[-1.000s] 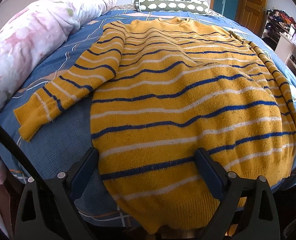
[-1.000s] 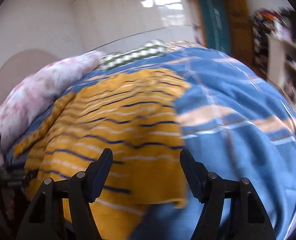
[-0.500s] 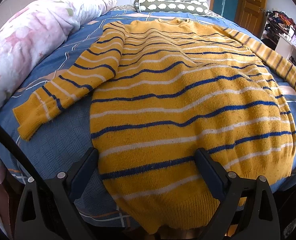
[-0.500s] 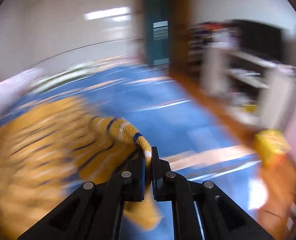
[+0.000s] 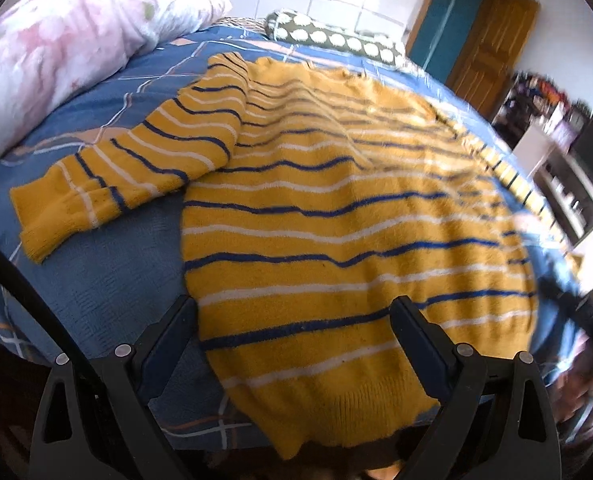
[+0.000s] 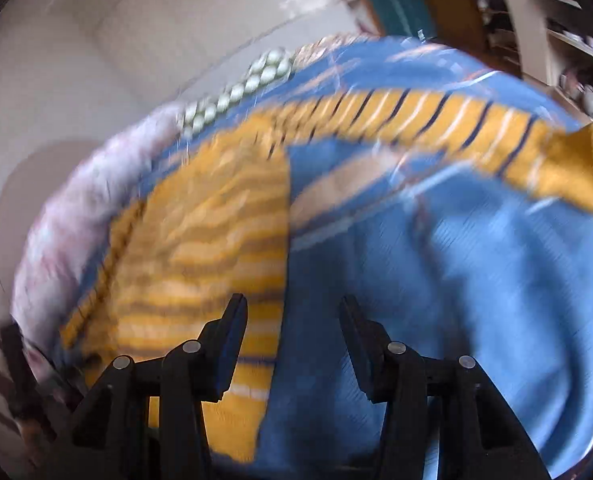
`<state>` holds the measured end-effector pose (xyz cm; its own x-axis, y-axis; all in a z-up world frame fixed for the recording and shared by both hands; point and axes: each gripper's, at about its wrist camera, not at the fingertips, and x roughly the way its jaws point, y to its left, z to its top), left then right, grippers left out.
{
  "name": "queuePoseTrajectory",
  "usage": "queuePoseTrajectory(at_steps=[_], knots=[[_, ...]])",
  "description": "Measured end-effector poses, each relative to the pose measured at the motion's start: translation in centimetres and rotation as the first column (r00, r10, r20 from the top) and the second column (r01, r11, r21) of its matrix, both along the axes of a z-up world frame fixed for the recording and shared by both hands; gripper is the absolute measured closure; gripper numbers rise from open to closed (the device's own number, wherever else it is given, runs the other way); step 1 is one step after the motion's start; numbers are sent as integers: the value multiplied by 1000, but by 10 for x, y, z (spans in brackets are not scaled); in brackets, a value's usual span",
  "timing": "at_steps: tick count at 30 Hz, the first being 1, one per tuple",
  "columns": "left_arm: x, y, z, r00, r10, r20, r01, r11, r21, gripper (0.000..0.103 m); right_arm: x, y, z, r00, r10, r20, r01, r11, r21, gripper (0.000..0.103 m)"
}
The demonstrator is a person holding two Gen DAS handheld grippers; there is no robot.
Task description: Fold small clothes
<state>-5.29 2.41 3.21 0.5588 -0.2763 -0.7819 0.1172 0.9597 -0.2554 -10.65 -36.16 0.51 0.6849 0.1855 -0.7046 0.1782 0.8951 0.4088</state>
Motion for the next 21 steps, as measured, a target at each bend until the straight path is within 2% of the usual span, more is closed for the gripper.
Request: queuePoseTrajectory(at_steps=[2, 5, 7, 10, 11, 12, 13, 14, 15, 16, 18, 21], knots=[[-4, 6, 5, 1000, 13, 21, -13, 1000, -19, 7, -2, 15, -3, 1000, 8, 13, -8, 999, -36, 50], [-9, 7, 8, 999, 23, 34, -23, 1000, -7, 7, -9, 26, -3, 998, 51, 20, -51, 999, -6, 49], [-12, 4, 8, 999, 22, 34, -22, 1000, 6, 7, -3, 33, -6, 997, 70, 12, -70, 997, 16, 49], [-12, -1, -1, 1000, 5, 18, -6, 998, 59, 7, -1, 46, -5, 996, 83, 14, -82, 996, -23, 49], [-11, -9, -7, 1000, -10, -4, 11, 994, 106, 7, 4, 52, -4, 996, 87, 7, -87, 995, -44, 51], [-10, -16, -12, 999, -30, -21, 33, 990, 137, 10, 8, 56, -5, 996, 90, -4, -90, 993, -70, 62], [-9, -21, -16, 998, -47, -33, 52, 985, 167, 26, 15, 59, -6, 995, 100, -16, -101, 992, -77, 78], [-10, -26, -20, 998, -46, -39, 54, 969, 242, 34, 17, 60, -6, 994, 107, -23, -108, 992, -66, 83], [-12, -27, -18, 998, -49, -29, 55, 962, 266, 46, 18, 59, -6, 994, 103, -32, -104, 993, -58, 89], [-13, -25, -14, 998, -54, -22, 58, 963, 263, 66, 17, 57, -4, 994, 104, -42, -106, 993, -46, 94], [-16, -12, -8, 999, -36, -32, 43, 969, 245, 78, 2, 49, 2, 991, 127, -53, -127, 992, 5, 95], [-18, 7, -7, 998, -15, -68, 28, 979, 201, 80, -23, 48, 3, 986, 141, -94, -144, 989, -25, 97]])
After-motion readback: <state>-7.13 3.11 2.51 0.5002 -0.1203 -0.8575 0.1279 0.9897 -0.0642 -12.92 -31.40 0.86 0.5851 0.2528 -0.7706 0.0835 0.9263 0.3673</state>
